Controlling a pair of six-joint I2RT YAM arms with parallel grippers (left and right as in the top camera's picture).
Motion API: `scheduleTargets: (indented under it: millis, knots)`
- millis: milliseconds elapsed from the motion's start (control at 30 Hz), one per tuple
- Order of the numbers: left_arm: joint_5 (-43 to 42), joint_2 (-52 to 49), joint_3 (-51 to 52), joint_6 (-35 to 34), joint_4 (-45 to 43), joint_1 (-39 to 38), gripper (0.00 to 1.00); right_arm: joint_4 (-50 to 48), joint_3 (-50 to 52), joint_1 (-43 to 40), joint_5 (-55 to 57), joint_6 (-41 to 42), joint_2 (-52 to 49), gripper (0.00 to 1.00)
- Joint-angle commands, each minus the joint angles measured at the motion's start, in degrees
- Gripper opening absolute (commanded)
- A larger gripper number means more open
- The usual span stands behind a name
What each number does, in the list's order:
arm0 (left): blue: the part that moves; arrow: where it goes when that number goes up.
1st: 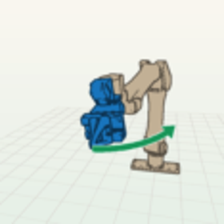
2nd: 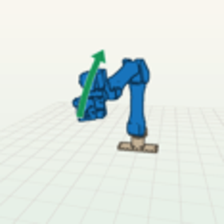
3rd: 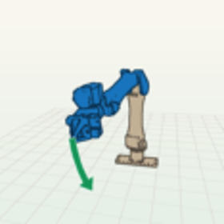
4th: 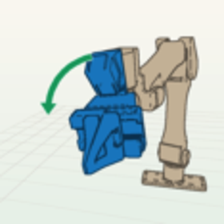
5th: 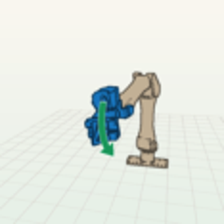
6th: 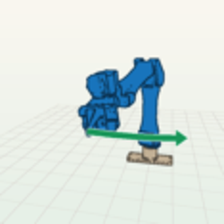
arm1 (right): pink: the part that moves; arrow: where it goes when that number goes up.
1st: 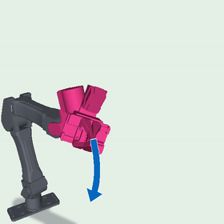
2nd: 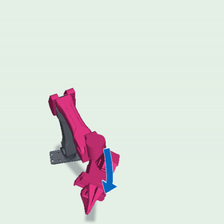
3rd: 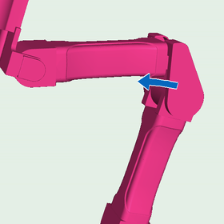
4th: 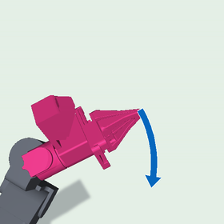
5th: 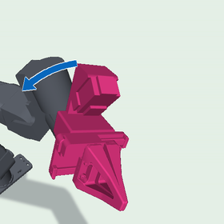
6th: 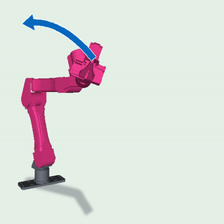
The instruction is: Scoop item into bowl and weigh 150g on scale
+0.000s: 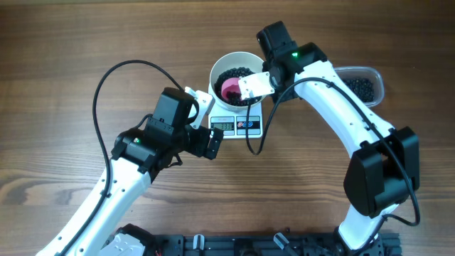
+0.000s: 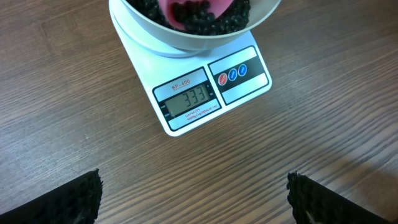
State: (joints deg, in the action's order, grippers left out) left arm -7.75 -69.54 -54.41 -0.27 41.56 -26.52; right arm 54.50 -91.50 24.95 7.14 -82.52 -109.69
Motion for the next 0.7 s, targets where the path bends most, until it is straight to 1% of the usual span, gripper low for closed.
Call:
scheduleTargets:
  millis: [0, 267, 667]
  knots:
    - [0.31, -0.24, -1.05, -0.17, -0.15, -0.26, 1.00, 1.49, -1.62, -0.09, -6.16, 0.44, -0.13, 0.04]
    - [0.31, -0.24, -1.05, -0.15, -0.15, -0.26, 1.00, -0.46, -3.58, -1.90, -9.18, 5.07, -0.13, 0.04]
    - [0.33, -0.24, -1.05, -0.17, -0.15, -0.26, 1.00, -3.54, -4.09, -4.48, -9.14, 5.16, -0.13, 0.04]
